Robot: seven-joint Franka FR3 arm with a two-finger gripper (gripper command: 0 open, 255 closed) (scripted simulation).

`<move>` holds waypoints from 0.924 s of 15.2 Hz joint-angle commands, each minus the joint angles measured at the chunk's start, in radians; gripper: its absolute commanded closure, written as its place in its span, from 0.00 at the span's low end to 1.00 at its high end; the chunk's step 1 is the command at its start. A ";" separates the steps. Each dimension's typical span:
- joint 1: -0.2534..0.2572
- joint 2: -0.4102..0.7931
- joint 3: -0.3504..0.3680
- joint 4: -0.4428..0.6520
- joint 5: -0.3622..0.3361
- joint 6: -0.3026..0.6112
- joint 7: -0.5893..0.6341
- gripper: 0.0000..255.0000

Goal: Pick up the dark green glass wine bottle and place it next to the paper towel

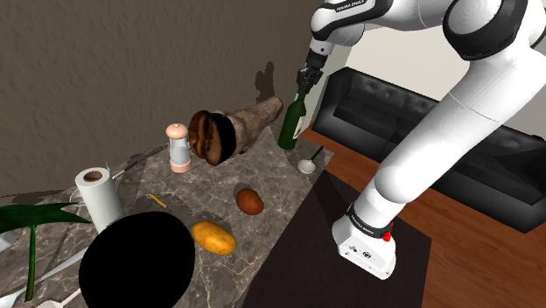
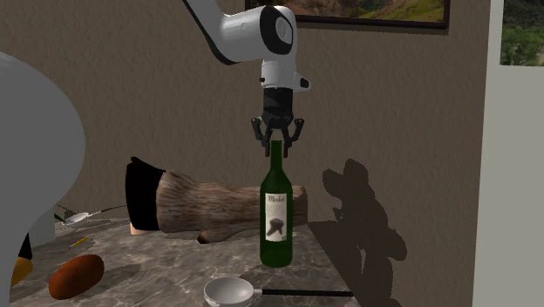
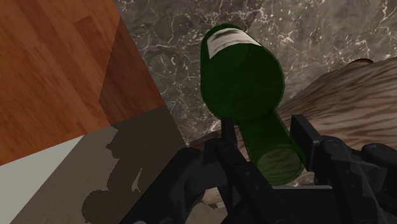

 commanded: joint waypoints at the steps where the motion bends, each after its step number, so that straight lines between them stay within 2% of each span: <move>1: 0.000 0.000 0.000 0.000 0.000 0.000 0.000 1.00; 7: 0.000 0.000 0.000 0.000 0.000 0.000 0.000 1.00; 14: 0.001 -0.023 0.005 0.071 -0.009 -0.093 0.011 1.00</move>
